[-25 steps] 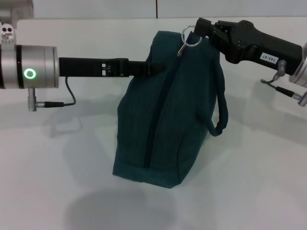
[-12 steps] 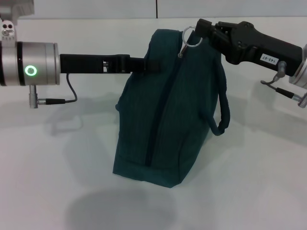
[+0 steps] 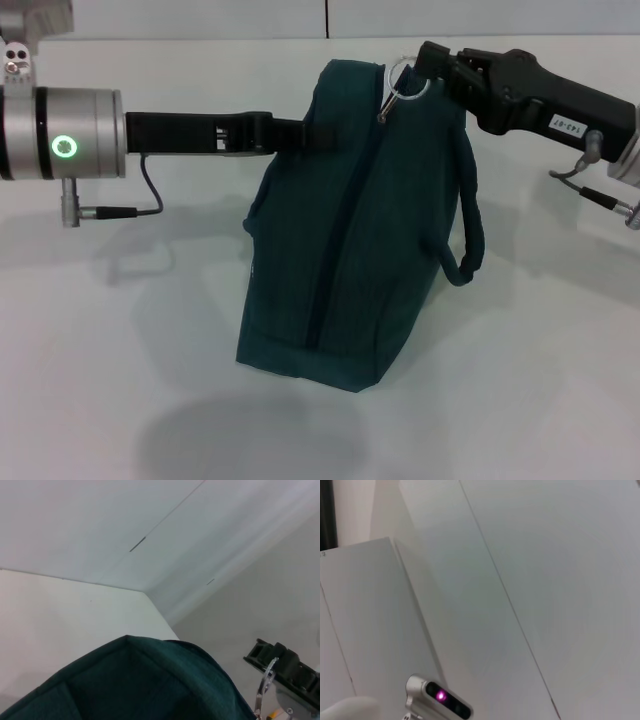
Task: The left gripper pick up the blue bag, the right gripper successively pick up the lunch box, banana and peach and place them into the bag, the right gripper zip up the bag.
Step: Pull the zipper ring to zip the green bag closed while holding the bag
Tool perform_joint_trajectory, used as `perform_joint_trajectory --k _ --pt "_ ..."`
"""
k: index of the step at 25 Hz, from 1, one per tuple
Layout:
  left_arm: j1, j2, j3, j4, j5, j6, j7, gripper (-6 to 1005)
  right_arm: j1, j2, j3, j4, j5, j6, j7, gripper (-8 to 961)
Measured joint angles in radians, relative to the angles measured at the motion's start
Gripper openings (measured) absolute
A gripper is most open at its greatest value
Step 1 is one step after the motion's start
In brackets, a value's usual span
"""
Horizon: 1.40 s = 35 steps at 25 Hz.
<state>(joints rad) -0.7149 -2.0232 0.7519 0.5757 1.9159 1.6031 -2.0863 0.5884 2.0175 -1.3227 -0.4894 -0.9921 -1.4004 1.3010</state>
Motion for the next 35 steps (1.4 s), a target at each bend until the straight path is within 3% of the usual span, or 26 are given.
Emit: perform_joint_trajectory --k 18,35 --pt "-0.004 -0.002 0.006 0.002 -0.024 0.074 0.009 37 -0.001 -0.013 0.062 0.040 0.001 -0.002 0.021 7" --pt "-0.033 -0.028 0.032 0.003 -0.026 0.134 0.043 36 0.001 -0.026 0.115 0.075 0.002 -0.030 0.068 7"
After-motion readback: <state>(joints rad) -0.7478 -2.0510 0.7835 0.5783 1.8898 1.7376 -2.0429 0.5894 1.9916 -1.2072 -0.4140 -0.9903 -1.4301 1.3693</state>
